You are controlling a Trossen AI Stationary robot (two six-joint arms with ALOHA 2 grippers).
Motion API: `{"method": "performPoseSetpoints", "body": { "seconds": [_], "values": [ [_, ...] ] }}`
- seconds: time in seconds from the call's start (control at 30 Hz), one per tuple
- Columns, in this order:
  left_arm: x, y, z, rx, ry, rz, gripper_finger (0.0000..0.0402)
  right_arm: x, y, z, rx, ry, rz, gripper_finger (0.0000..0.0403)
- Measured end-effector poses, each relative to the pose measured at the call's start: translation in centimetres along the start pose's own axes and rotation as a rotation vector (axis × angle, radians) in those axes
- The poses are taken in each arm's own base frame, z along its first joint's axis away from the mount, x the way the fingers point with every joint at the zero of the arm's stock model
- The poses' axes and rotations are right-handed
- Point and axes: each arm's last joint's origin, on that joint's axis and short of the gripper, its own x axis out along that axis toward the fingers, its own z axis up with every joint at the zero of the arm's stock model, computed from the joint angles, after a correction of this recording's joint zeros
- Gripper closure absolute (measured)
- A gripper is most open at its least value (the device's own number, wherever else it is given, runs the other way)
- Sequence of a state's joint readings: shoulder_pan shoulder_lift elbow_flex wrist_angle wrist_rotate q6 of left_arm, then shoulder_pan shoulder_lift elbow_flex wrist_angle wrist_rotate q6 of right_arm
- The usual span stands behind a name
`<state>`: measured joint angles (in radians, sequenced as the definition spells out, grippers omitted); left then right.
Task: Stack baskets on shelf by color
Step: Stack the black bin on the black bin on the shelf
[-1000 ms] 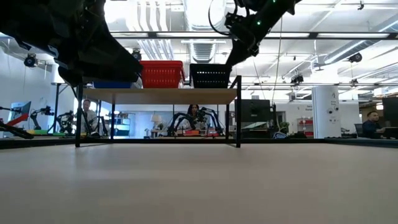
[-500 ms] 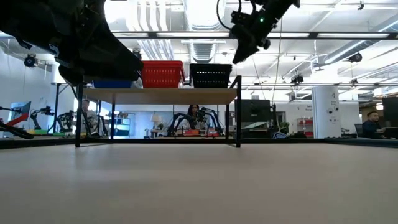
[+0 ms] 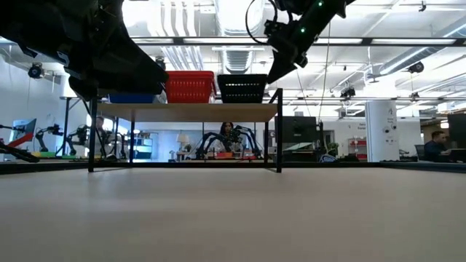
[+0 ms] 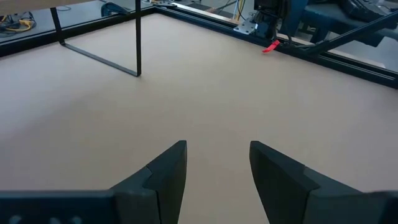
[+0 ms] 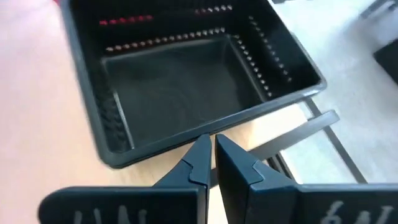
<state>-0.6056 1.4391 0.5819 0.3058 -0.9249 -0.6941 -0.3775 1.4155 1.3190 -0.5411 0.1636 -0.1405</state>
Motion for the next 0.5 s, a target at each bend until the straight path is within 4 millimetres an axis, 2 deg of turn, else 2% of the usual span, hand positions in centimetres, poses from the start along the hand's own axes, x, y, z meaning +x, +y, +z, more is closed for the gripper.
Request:
{"method": "performPoseSetpoints", "body": {
  "seconds": [0.2,0.33,0.5],
  "values": [
    [0.0,0.0,0.0,-0.001,-0.001,0.002,0.0242,-0.5,-0.1,0.1,0.009,-0.015,-0.002,0.0388],
    [0.0,0.0,0.0,-0.001,-0.001,0.002,0.0242,-0.5,-0.4,0.1,0.049,-0.004,-0.115,0.0388],
    [0.1,0.0,0.0,-0.001,-0.001,0.003,0.0242,0.9,-0.8,-0.3,0.038,0.036,-0.154,0.0388]
  ]
}}
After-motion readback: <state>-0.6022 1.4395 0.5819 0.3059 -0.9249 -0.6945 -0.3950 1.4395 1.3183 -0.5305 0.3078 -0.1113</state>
